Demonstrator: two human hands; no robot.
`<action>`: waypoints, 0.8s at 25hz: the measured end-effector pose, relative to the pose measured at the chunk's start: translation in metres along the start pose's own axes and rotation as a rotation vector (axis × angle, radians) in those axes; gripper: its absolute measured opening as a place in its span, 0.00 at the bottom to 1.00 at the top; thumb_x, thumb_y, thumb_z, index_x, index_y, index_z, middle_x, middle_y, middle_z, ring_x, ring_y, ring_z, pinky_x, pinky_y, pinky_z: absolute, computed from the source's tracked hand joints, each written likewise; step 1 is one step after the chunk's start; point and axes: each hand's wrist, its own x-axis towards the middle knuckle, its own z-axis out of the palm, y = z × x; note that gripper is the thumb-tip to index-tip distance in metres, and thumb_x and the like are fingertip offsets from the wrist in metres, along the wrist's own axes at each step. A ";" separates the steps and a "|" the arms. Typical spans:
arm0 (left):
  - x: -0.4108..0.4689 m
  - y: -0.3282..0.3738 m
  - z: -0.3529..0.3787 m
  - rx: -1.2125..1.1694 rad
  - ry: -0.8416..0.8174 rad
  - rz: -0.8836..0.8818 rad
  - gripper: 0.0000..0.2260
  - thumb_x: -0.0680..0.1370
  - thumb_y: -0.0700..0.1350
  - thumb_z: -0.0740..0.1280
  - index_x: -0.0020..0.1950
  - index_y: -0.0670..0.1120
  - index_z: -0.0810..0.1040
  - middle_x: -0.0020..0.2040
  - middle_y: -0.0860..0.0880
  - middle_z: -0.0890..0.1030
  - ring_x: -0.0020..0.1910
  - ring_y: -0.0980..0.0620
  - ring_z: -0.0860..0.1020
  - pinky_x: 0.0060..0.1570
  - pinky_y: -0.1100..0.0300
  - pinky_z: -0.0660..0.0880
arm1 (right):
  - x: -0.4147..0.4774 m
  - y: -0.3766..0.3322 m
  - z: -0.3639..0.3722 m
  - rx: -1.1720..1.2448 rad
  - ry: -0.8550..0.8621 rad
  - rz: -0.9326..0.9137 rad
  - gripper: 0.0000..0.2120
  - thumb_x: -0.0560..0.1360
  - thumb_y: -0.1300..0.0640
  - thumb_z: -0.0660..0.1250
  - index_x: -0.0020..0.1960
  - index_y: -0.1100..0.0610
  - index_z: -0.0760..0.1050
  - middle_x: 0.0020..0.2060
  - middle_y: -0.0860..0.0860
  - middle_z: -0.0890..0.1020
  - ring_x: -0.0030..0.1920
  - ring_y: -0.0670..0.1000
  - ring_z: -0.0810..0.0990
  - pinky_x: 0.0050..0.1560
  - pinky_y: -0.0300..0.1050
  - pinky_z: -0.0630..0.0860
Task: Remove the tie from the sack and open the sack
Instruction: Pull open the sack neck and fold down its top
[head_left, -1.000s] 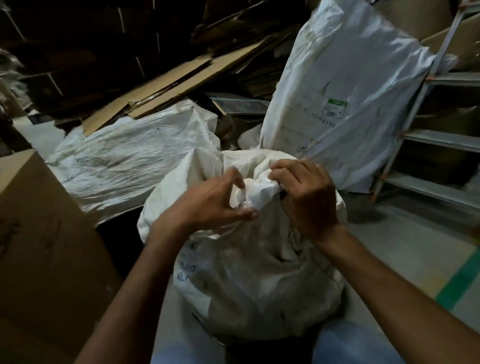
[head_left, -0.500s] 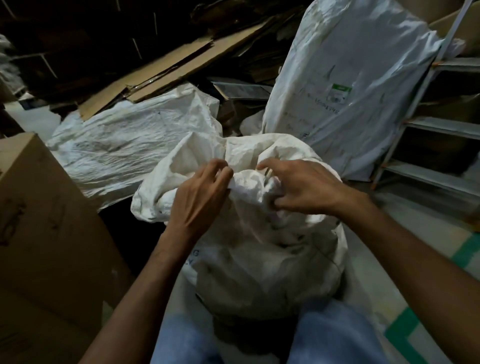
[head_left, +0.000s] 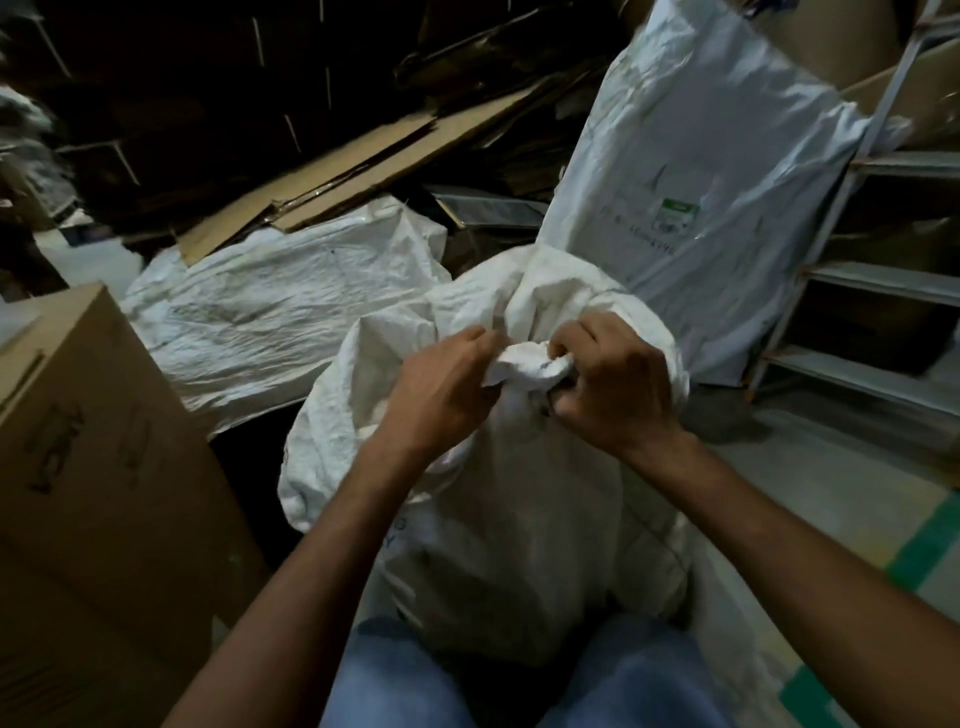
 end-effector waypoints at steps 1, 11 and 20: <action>0.000 0.003 0.003 0.105 0.009 0.044 0.20 0.78 0.45 0.71 0.70 0.51 0.74 0.58 0.48 0.80 0.50 0.46 0.81 0.40 0.54 0.74 | 0.002 0.005 -0.006 0.062 -0.221 0.045 0.09 0.68 0.53 0.71 0.48 0.49 0.79 0.46 0.49 0.79 0.48 0.54 0.77 0.42 0.48 0.75; -0.044 -0.011 0.038 0.199 0.052 0.372 0.16 0.77 0.40 0.68 0.65 0.48 0.77 0.49 0.46 0.79 0.39 0.45 0.79 0.32 0.54 0.72 | -0.006 0.047 -0.003 0.107 -0.986 -0.093 0.31 0.64 0.48 0.77 0.65 0.40 0.71 0.57 0.42 0.80 0.57 0.48 0.79 0.50 0.45 0.75; 0.033 0.003 -0.001 -0.228 -0.071 -0.065 0.22 0.76 0.55 0.73 0.66 0.51 0.71 0.56 0.47 0.81 0.53 0.44 0.80 0.44 0.51 0.75 | 0.044 0.051 -0.033 -0.137 0.055 -0.091 0.05 0.72 0.61 0.70 0.47 0.56 0.80 0.44 0.55 0.82 0.46 0.59 0.80 0.34 0.50 0.74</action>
